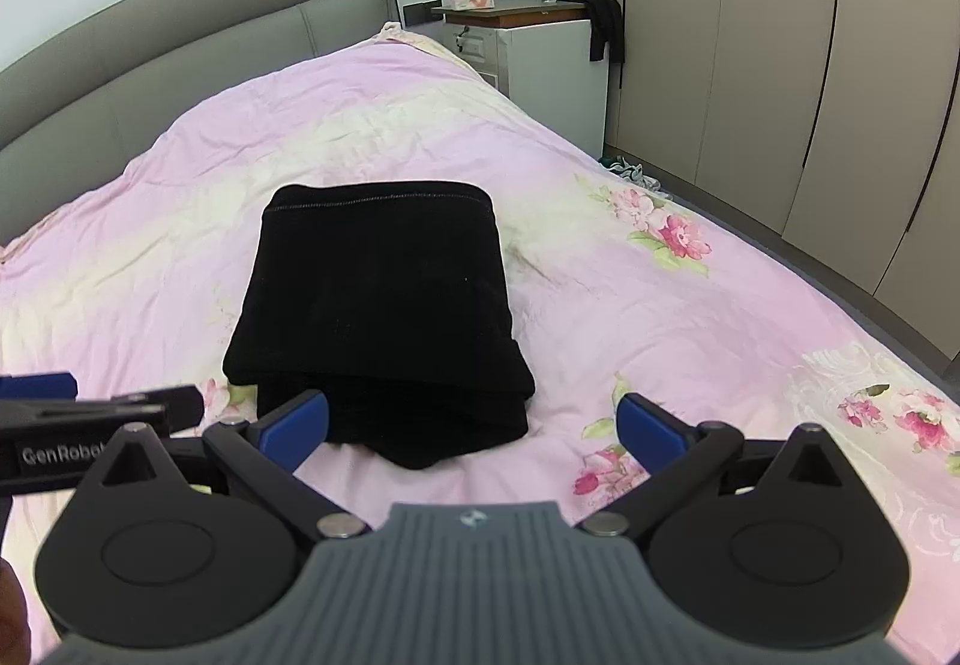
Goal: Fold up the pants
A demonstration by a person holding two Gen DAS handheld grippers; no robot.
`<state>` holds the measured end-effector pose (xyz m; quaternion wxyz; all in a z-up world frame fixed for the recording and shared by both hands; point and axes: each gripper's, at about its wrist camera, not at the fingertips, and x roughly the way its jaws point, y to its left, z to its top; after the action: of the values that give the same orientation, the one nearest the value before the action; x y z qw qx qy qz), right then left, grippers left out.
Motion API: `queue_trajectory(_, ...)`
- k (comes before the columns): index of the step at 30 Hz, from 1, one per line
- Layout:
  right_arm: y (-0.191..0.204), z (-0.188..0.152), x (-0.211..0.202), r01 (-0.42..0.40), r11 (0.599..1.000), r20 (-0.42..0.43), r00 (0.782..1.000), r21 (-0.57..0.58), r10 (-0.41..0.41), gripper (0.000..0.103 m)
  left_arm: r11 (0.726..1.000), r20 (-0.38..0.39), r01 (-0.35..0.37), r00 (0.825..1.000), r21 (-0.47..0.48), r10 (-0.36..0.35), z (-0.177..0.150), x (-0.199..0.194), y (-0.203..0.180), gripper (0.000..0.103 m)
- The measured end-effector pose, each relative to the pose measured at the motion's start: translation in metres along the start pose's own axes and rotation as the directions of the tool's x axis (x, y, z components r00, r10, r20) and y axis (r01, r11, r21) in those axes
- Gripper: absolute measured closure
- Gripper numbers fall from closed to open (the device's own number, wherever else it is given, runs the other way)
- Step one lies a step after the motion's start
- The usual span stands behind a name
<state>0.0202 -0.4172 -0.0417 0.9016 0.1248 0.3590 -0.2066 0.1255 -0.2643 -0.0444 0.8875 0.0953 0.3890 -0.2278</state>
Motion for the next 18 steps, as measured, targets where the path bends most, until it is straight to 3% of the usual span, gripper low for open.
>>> queue_trajectory(18, -0.014, -0.011, -0.009, 0.011, 1.0, -0.009, 1.0, 0.004, -0.011, 0.005, 0.999, 0.017, -0.032, 0.999, 0.03, 0.032, -0.001, -0.006, -0.006, 0.0)
